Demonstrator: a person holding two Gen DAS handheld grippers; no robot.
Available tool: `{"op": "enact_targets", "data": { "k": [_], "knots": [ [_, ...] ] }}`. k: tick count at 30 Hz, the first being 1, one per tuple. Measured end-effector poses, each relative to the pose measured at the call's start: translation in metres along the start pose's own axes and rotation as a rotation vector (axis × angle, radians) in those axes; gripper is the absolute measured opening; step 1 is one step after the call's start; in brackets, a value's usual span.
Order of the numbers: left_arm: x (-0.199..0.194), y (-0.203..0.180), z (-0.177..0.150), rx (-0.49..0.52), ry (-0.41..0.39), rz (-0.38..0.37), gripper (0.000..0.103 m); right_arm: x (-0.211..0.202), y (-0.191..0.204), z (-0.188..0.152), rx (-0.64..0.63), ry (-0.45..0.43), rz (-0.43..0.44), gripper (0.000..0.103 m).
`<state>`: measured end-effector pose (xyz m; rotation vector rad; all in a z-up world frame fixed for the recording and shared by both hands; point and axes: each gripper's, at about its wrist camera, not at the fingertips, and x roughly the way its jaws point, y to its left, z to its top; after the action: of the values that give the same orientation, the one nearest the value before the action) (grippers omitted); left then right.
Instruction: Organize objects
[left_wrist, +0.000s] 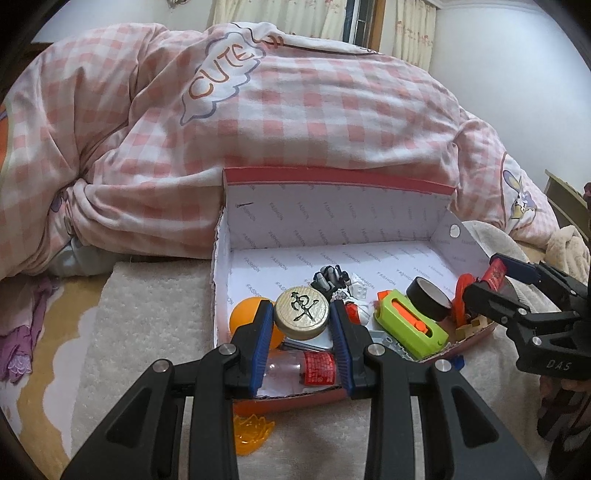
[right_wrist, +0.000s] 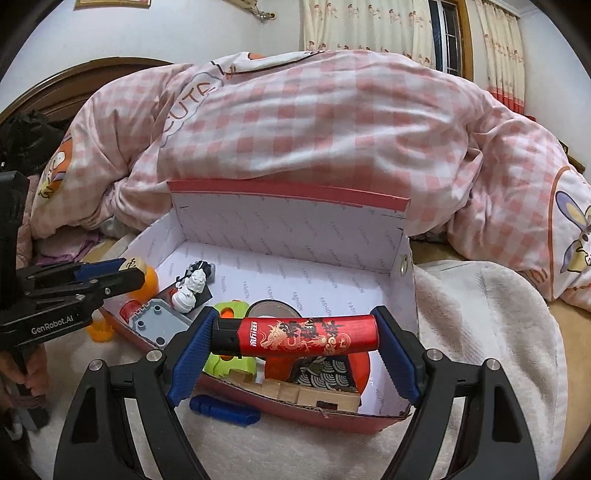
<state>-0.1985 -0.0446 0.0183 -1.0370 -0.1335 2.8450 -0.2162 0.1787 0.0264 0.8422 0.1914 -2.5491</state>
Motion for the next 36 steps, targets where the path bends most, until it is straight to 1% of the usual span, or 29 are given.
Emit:
{"op": "enact_targets", "data": {
  "k": [12, 16, 19, 21, 23, 24, 26, 29, 33, 35, 36],
  "knots": [
    [0.005, -0.005, -0.003, 0.030, 0.016, 0.010, 0.031, 0.007, 0.007, -0.003, -0.042, 0.038, -0.014, 0.085],
    [0.006, -0.005, -0.004, 0.030, 0.022, 0.018, 0.031, 0.011, 0.008, -0.004, -0.054, 0.058, -0.038, 0.085],
    [0.007, -0.005, -0.004, 0.029, 0.027, 0.024, 0.031, 0.012, 0.009, -0.004, -0.058, 0.063, -0.040, 0.085],
    [0.008, -0.005, -0.004, 0.029, 0.028, 0.027, 0.036, 0.014, 0.009, -0.004, -0.059, 0.069, -0.044, 0.085],
    [0.007, -0.004, -0.004, 0.026, 0.023, 0.021, 0.055, 0.016, 0.009, -0.005, -0.061, 0.084, -0.051, 0.085],
    [0.007, -0.004, -0.004, 0.024, 0.017, 0.019, 0.058, 0.017, 0.009, -0.006, -0.061, 0.088, -0.054, 0.085],
    [0.005, -0.004, -0.004, 0.024, 0.010, 0.015, 0.070, 0.016, 0.009, -0.006, -0.061, 0.088, -0.051, 0.085],
    [0.001, -0.004, -0.004, 0.028, 0.001, 0.009, 0.078, 0.016, 0.008, -0.005, -0.056, 0.090, -0.047, 0.085],
    [-0.008, -0.004, -0.004, 0.043, -0.016, 0.013, 0.080, 0.017, 0.007, -0.006, -0.044, 0.093, -0.036, 0.087],
    [-0.013, -0.004, -0.004, 0.054, -0.022, 0.018, 0.080, 0.016, 0.006, -0.005, -0.032, 0.091, -0.022, 0.092],
    [-0.016, -0.003, -0.005, 0.059, -0.024, 0.020, 0.080, 0.015, 0.005, -0.005, -0.024, 0.087, -0.006, 0.097]
  ]
}}
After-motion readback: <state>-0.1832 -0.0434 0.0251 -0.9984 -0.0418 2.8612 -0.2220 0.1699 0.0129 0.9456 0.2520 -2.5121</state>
